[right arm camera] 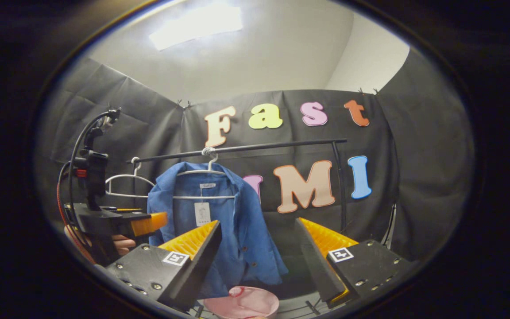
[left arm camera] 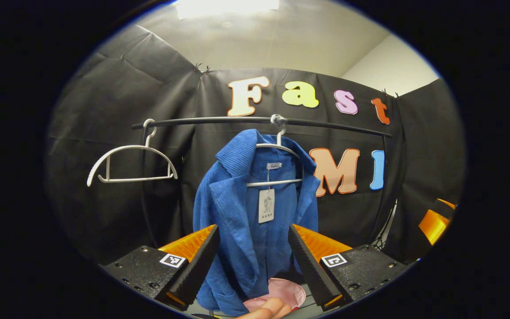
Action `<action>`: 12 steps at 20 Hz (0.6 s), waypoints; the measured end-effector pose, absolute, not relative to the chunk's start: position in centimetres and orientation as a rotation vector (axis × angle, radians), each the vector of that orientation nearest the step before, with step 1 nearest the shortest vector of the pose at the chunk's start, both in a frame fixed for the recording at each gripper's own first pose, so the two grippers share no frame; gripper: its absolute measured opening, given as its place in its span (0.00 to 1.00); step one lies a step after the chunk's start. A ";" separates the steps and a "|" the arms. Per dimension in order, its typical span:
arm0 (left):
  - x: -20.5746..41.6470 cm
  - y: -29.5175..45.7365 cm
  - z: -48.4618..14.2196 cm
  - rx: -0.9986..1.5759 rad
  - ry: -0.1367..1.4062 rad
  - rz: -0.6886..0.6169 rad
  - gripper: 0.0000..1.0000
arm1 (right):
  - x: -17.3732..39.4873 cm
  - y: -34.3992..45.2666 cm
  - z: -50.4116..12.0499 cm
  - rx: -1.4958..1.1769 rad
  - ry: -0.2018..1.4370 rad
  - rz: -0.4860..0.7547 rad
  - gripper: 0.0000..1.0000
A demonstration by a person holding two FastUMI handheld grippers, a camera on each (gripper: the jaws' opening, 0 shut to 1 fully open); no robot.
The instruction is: Grasp the clothes on the hanger with both hands and then place them into the laundry hamper below.
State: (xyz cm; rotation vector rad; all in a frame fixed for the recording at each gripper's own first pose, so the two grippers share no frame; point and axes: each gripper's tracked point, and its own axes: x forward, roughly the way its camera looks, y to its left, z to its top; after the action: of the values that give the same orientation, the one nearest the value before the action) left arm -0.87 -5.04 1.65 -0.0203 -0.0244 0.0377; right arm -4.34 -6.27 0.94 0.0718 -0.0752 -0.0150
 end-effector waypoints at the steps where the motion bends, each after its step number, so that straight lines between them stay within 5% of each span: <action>1: -0.6 -5.8 1.4 -0.014 -0.021 0.031 0.93 | -4.5 -6.7 0.7 0.072 -0.072 -0.015 0.99; 12: 4.4 -10.3 -5.5 -0.026 0.041 0.114 0.93 | -4.2 -12.6 -2.4 0.085 -0.052 -0.080 0.98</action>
State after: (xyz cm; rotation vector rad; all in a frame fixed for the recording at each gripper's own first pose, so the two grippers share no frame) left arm 4.42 -10.34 -5.46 -0.0260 0.0412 0.1136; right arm -4.19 -12.55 -2.38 0.0849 -0.0516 -0.0800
